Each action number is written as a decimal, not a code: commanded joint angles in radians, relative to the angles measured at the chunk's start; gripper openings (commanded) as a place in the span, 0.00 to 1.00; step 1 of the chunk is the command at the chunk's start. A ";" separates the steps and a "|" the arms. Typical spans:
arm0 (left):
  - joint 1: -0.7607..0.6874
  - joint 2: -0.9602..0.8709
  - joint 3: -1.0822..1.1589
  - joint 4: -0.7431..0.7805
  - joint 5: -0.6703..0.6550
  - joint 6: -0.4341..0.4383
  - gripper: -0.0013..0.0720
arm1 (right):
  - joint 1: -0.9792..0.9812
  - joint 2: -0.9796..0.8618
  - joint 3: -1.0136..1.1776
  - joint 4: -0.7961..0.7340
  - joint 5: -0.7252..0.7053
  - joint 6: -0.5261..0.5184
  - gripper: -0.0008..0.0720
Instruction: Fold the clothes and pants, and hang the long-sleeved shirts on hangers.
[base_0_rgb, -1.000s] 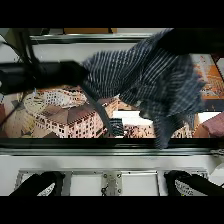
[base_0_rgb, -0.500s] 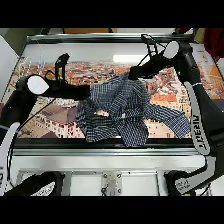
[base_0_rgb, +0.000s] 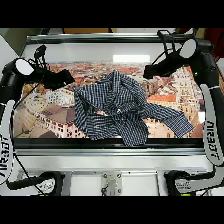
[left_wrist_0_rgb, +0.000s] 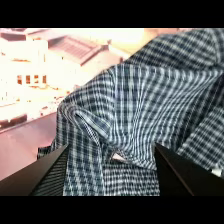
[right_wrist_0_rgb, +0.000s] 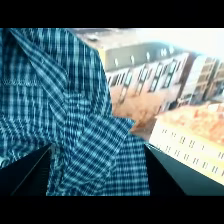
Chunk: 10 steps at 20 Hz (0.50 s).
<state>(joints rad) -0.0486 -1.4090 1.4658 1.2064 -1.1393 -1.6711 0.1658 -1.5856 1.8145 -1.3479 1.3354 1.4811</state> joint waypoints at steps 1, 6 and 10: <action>-0.089 0.008 0.010 0.060 -0.046 0.018 0.76 | 0.040 -0.024 -0.103 -0.022 -0.003 0.016 0.85; -0.328 0.000 0.011 0.210 0.022 0.017 0.76 | 0.102 -0.134 -0.155 -0.081 -0.084 0.047 0.81; -0.460 -0.067 0.011 0.301 0.015 0.017 0.76 | 0.101 -0.151 -0.155 -0.087 -0.126 0.061 0.62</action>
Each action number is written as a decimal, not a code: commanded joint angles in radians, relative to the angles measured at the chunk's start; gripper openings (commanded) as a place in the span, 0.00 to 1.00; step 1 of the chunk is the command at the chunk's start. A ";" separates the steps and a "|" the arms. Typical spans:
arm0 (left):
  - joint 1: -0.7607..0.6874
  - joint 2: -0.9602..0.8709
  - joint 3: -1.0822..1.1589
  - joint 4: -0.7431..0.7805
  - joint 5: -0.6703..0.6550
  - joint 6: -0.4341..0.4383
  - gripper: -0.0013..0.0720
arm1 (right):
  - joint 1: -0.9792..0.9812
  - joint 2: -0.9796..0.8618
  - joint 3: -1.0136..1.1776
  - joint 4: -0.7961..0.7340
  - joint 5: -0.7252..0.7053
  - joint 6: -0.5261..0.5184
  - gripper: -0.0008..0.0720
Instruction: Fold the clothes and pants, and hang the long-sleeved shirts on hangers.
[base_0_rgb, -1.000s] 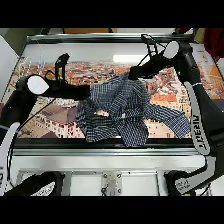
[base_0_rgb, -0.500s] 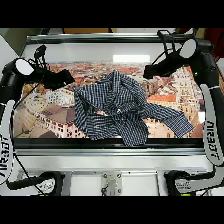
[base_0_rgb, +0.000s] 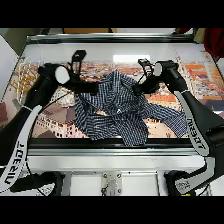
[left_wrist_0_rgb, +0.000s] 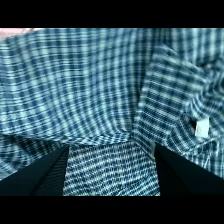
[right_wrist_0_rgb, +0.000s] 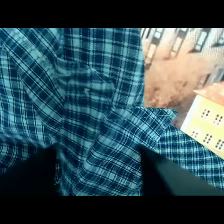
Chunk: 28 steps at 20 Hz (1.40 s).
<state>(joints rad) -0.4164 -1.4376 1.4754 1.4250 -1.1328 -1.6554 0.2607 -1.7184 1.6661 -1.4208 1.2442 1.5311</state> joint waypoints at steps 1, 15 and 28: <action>-0.110 -0.060 0.002 0.087 0.013 0.002 0.76 | 0.007 -0.019 -0.007 -0.018 -0.034 0.010 0.25; -0.208 -0.206 0.002 0.128 0.260 -0.002 0.76 | 0.008 0.054 -0.006 -0.008 -0.004 0.011 0.04; -0.091 -0.313 0.097 0.119 0.198 -0.040 0.04 | 0.021 0.054 -0.006 -0.008 0.018 0.010 0.04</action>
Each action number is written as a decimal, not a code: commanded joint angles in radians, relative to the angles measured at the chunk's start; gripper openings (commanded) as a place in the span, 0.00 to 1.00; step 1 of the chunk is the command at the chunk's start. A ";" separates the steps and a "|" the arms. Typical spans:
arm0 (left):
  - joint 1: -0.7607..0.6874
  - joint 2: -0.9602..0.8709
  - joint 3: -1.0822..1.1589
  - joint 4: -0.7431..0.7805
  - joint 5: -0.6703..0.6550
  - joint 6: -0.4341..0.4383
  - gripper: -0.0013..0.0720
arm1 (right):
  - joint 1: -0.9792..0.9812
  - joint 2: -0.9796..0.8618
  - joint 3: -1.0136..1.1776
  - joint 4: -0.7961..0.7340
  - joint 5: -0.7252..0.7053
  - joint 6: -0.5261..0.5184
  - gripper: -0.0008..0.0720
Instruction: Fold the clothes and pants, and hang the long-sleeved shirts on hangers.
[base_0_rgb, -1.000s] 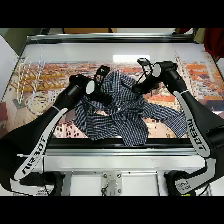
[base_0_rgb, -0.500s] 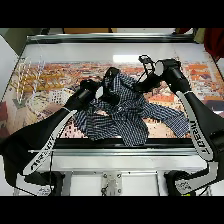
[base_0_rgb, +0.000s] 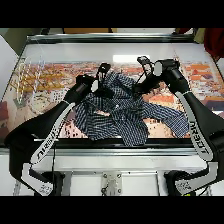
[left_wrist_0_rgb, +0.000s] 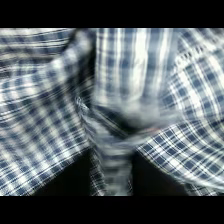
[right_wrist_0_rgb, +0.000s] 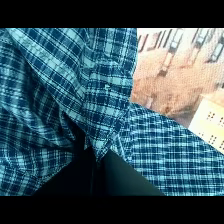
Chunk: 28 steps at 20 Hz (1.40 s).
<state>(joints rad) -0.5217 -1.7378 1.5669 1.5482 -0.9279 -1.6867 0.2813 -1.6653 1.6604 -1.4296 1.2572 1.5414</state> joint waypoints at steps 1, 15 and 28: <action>0.019 -0.013 0.007 -0.004 -0.004 -0.009 0.04 | 0.001 0.001 0.000 0.000 0.007 0.000 0.04; 0.150 0.376 0.486 -0.034 -0.172 0.015 0.04 | -0.081 0.261 0.283 -0.074 0.145 0.001 0.04; 0.007 0.707 0.244 -0.050 -0.229 0.009 0.04 | -0.080 0.616 0.328 -0.034 0.309 0.185 0.03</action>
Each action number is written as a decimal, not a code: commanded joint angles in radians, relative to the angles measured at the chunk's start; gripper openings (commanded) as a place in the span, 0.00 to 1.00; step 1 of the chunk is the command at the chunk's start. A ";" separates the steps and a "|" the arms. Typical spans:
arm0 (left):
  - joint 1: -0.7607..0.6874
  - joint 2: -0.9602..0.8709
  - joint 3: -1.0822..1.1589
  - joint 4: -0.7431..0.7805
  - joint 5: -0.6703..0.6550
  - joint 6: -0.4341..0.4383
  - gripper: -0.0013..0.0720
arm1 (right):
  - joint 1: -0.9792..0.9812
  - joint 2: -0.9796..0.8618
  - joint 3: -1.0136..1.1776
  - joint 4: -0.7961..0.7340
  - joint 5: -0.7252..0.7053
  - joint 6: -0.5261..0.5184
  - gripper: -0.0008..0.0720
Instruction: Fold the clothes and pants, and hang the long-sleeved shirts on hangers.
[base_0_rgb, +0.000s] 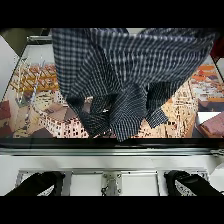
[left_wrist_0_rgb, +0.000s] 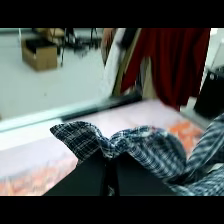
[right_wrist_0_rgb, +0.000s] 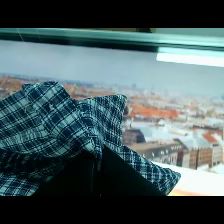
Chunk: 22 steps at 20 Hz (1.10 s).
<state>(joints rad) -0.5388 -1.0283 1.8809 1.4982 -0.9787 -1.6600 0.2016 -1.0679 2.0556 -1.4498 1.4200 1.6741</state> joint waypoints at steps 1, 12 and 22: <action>0.058 -0.027 -0.108 -0.003 -0.285 -0.018 0.04 | 0.000 0.003 -0.117 -0.013 0.235 0.071 0.03; 0.183 -0.201 -0.762 -0.478 -0.584 0.142 0.04 | 0.286 -0.035 -0.769 -0.058 0.326 0.249 0.04; 0.097 -0.201 -0.731 -0.478 -0.575 0.216 0.98 | 0.305 -0.038 -0.785 -0.053 0.315 0.253 0.04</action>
<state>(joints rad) -0.4511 -1.2282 1.0950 1.0264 -1.5562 -1.4593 0.5030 -1.1053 1.2751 -1.5078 1.7355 1.9236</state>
